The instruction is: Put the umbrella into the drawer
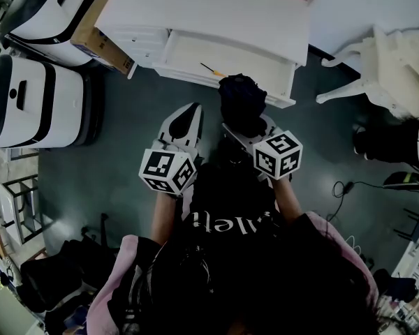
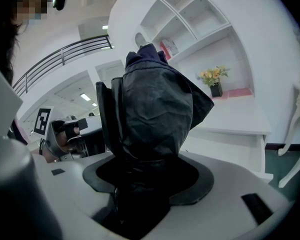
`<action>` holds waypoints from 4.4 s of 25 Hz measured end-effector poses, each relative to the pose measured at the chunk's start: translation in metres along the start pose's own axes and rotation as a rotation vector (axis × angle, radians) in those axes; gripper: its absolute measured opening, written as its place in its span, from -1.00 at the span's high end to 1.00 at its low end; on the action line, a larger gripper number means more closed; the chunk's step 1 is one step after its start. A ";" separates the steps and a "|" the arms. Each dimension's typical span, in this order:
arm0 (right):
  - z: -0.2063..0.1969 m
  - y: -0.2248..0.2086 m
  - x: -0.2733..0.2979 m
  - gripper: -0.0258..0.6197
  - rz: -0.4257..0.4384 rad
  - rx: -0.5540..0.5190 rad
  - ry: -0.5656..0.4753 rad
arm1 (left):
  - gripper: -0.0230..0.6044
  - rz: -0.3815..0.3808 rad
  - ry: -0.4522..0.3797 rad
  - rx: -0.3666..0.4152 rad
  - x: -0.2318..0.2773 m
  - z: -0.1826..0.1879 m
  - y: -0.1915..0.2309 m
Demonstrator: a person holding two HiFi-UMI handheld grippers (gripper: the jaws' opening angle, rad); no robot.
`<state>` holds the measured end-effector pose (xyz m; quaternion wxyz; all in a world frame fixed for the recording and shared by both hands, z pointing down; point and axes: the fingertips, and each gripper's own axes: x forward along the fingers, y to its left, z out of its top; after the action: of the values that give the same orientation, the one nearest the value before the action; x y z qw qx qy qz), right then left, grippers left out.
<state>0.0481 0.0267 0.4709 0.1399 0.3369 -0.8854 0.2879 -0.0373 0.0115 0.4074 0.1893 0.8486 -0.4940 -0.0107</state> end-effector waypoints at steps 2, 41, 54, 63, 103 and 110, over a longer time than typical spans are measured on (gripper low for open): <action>0.010 -0.017 0.006 0.04 0.007 0.003 0.010 | 0.87 0.010 0.002 -0.002 0.018 0.005 0.002; 0.077 -0.183 0.075 0.04 0.000 -0.107 0.165 | 0.87 0.140 -0.010 -0.034 0.154 0.044 0.039; 0.058 -0.224 0.128 0.04 -0.050 -0.321 0.422 | 0.87 0.071 0.004 -0.038 0.184 0.062 0.073; 0.018 -0.251 0.191 0.04 -0.016 -0.448 0.659 | 0.87 0.089 0.020 -0.044 0.190 0.069 0.114; -0.087 -0.336 0.296 0.04 -0.240 -0.316 0.849 | 0.87 0.195 0.162 -0.104 0.179 0.031 0.235; -0.083 -0.332 0.298 0.02 -0.247 -0.308 0.869 | 0.87 0.173 0.166 -0.099 0.173 0.033 0.233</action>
<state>0.0584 -0.2784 0.8063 0.5787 0.2633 -0.7306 0.2488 -0.1496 -0.2472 0.4832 0.2715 0.7904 -0.5466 0.0515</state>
